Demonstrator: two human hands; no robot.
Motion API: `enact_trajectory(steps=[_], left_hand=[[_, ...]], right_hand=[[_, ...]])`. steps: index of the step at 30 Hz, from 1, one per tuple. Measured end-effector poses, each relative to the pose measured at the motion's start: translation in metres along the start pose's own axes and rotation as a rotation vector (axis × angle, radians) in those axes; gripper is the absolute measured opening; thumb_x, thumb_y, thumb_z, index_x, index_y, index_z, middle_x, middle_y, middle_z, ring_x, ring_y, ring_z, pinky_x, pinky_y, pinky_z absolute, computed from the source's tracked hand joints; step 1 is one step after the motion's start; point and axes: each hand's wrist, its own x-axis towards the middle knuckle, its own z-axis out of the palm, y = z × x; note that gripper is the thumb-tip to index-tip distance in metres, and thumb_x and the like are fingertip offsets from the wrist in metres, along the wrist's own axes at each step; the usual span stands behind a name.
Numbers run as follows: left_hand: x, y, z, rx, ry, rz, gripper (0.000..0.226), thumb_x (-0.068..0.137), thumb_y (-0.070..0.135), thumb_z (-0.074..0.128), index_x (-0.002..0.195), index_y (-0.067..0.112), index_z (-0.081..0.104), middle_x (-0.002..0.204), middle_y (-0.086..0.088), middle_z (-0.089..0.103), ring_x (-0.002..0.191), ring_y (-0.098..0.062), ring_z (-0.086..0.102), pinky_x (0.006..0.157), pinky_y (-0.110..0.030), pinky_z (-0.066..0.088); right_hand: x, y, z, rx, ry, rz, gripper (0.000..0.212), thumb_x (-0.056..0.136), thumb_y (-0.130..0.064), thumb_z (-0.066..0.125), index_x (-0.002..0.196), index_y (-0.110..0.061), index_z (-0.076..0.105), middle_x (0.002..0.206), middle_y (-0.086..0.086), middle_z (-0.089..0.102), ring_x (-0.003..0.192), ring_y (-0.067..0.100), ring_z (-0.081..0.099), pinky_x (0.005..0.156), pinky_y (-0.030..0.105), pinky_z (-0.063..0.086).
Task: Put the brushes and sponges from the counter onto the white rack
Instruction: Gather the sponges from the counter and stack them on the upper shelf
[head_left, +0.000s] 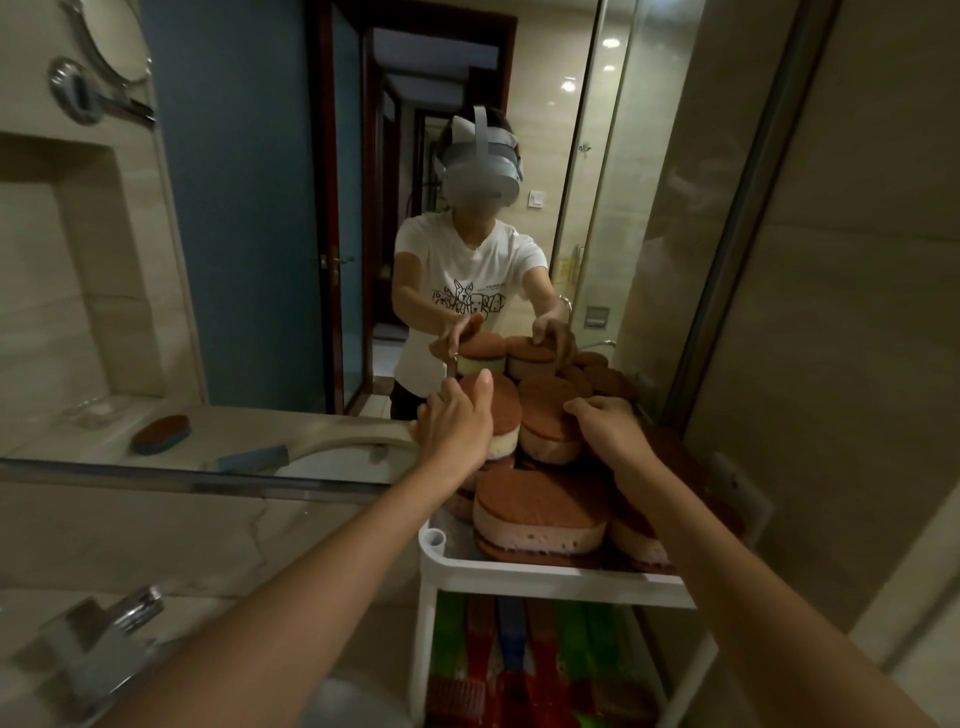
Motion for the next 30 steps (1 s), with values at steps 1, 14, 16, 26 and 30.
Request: enact_trajectory(steps=[1,14,16,26,30], left_hand=[[0.0,-0.001,0.0,-0.013,0.003,0.008,0.066,0.097,0.051,0.013,0.138,0.005,0.036,0.142,-0.022,0.041,0.134,-0.035,0.035,0.11,-0.048,0.026],[-0.007,-0.007,-0.001,-0.076,0.056,0.073,0.072,0.089,0.062,0.005,0.126,0.013,0.043,0.126,-0.018,0.05,0.118,-0.033,0.048,0.098,-0.047,0.041],[-0.008,-0.007,0.0,-0.046,0.034,0.048,0.059,0.096,0.053,0.015,0.131,0.014,0.041,0.132,-0.019,0.046,0.122,-0.034,0.045,0.098,-0.046,0.039],[-0.007,0.0,-0.005,0.044,-0.021,-0.011,0.043,0.098,0.025,0.025,0.14,0.016,0.031,0.143,-0.021,0.033,0.127,-0.037,0.04,0.096,-0.044,0.035],[-0.007,0.0,-0.005,0.116,-0.058,0.012,0.046,0.098,0.027,0.024,0.143,0.018,0.027,0.147,-0.021,0.027,0.132,-0.037,0.035,0.101,-0.045,0.034]], right_hand=[[0.0,0.001,0.0,-0.013,-0.003,-0.004,0.032,0.096,-0.028,0.046,0.109,-0.006,0.065,0.111,0.015,0.067,0.097,0.03,0.064,0.091,0.041,0.05],[-0.002,0.002,0.001,-0.145,0.03,-0.116,0.034,0.093,-0.029,0.047,0.12,-0.013,0.06,0.118,0.01,0.064,0.106,0.027,0.061,0.087,0.035,0.049],[-0.006,0.004,-0.001,-0.182,0.028,-0.152,0.038,0.094,-0.025,0.045,0.129,-0.014,0.055,0.126,0.01,0.06,0.115,0.027,0.057,0.089,0.03,0.044],[0.003,0.013,-0.002,-0.249,-0.012,-0.286,0.038,0.094,-0.018,0.044,0.129,-0.025,0.057,0.124,0.01,0.064,0.096,0.023,0.063,0.054,0.011,0.034],[0.007,0.015,0.0,-0.347,-0.02,-0.335,0.037,0.097,-0.017,0.04,0.129,-0.023,0.057,0.126,0.01,0.063,0.057,0.0,0.04,0.037,0.006,0.037]])
